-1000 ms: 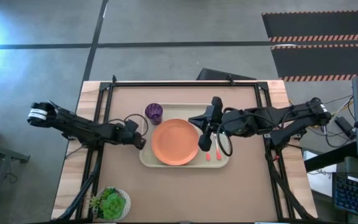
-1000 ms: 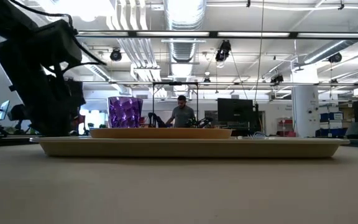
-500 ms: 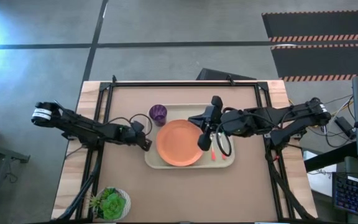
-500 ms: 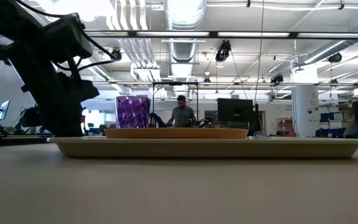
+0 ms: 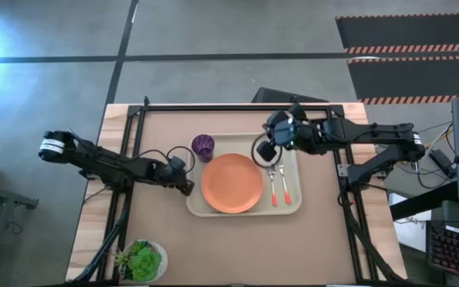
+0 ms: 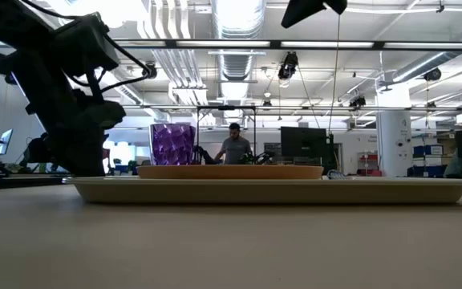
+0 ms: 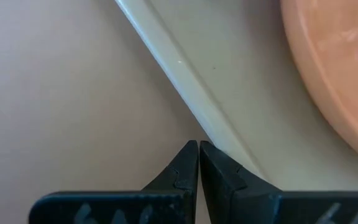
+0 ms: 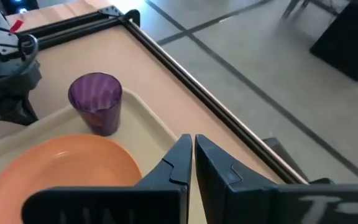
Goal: Pick and place plate/cup/fork/spoon on tray
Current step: Adjust the white tray
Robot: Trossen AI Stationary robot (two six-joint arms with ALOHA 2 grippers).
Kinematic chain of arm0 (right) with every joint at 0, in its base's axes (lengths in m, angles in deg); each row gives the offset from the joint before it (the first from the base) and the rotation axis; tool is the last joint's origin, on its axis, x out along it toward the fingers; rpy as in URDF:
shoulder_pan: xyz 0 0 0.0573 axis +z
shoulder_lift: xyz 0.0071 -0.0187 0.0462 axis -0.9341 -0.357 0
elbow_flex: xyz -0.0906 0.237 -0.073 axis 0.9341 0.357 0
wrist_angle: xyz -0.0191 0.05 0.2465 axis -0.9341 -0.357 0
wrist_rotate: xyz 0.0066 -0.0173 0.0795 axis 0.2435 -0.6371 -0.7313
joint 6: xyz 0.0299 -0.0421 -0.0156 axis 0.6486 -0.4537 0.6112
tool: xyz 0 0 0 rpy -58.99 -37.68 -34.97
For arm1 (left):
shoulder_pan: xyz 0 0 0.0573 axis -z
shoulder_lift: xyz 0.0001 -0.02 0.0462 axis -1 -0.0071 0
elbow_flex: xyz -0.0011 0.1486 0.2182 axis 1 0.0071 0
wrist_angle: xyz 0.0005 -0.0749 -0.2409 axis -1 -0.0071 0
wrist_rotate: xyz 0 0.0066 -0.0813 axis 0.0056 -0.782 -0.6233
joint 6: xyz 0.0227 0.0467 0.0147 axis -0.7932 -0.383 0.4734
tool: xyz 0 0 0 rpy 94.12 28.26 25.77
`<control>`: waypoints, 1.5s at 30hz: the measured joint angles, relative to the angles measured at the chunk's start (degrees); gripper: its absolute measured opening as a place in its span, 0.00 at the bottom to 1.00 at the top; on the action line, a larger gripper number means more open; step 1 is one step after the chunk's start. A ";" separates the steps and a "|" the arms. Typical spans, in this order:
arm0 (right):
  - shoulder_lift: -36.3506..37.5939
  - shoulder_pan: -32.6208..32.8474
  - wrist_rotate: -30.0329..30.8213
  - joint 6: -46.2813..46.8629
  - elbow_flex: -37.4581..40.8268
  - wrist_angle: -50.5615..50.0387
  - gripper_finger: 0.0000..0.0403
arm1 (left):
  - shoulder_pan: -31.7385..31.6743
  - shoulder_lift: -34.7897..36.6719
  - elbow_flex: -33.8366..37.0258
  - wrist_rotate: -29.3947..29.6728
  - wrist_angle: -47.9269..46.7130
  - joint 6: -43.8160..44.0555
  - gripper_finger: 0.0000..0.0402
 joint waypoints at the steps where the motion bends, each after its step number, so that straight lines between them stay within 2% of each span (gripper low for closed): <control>1: -0.04 -1.09 -1.30 -0.97 0.00 0.53 0.03 | 0.00 0.51 -0.05 -0.31 0.04 -0.26 0.00; 9: -1.80 -9.00 -13.85 -6.95 0.00 6.97 0.03 | 0.33 8.27 -0.54 -3.63 0.61 -2.30 0.00; 17: -7.57 -19.23 -22.91 -10.58 0.07 7.12 0.03 | 0.70 17.31 -0.32 -2.43 2.71 -7.47 0.00; 22: -14.18 -28.65 -37.19 -10.54 0.07 7.14 0.03 | 0.68 19.35 0.74 -1.74 2.70 -7.57 0.00; 25: -18.93 -32.29 -42.00 -10.52 0.09 7.54 0.03 | 0.68 19.49 1.20 -1.75 2.53 -7.57 0.00; 30: -26.01 -34.81 -46.06 -10.54 0.11 11.75 0.03 | 0.68 19.35 1.27 -1.74 2.62 -7.22 0.00; 34: -31.91 -35.60 -56.48 -9.51 0.11 19.07 0.03 | 0.68 19.69 1.28 -1.75 2.70 -7.13 0.00; 38: -36.51 -35.67 -57.98 -8.09 0.11 23.33 0.03 | 0.68 19.74 1.29 -1.77 2.66 -7.11 0.00; 45: -39.95 -37.63 -57.87 -8.64 0.11 23.33 0.03 | 0.68 19.70 1.29 -1.88 2.68 -7.02 0.00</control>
